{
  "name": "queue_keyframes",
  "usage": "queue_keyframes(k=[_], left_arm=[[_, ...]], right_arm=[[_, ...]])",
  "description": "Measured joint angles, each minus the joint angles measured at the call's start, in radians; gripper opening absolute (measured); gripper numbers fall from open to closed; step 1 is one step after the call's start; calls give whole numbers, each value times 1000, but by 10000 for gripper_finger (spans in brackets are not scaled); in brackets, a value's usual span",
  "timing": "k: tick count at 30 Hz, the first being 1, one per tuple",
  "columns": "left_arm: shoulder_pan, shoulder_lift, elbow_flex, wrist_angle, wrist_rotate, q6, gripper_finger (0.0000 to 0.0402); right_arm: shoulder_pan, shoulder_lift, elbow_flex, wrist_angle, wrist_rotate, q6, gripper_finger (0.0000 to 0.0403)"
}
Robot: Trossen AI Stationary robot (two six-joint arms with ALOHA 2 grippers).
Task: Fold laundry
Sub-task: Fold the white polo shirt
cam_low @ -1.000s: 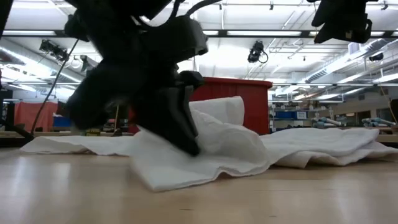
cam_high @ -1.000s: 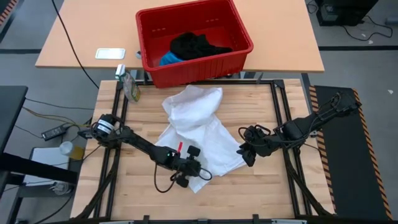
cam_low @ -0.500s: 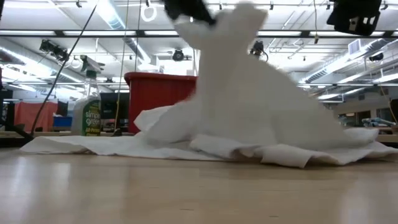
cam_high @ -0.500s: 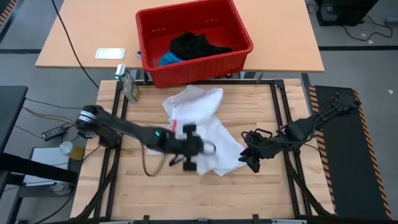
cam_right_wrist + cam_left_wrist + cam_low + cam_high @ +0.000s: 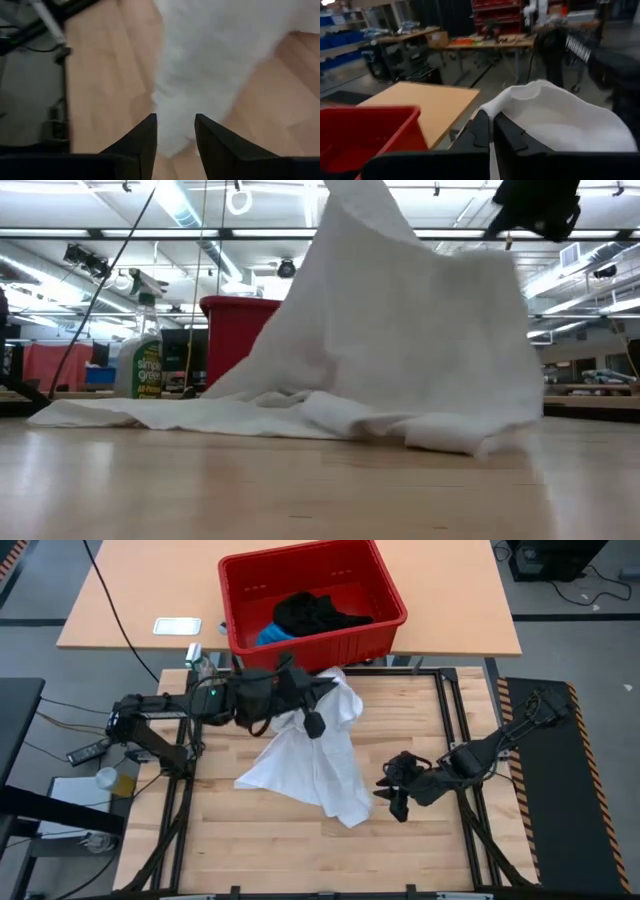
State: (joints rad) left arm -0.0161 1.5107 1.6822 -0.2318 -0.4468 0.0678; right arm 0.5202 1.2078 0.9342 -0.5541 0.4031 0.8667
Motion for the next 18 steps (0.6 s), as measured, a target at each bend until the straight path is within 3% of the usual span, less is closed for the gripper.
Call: queue_keyframes(k=[7, 15, 18], left_arm=[[16, 1, 57, 12, 6, 69, 5], [35, 1, 87, 26, -5, 111, 4], [35, 2, 87, 20, -4, 110, 4]], right_arm=[[-7, 34, -4, 70, 0, 46, 168], [-40, 82, 1, 179, 20, 29, 257], [-60, 85, 60, 196, 92, -26, 277]])
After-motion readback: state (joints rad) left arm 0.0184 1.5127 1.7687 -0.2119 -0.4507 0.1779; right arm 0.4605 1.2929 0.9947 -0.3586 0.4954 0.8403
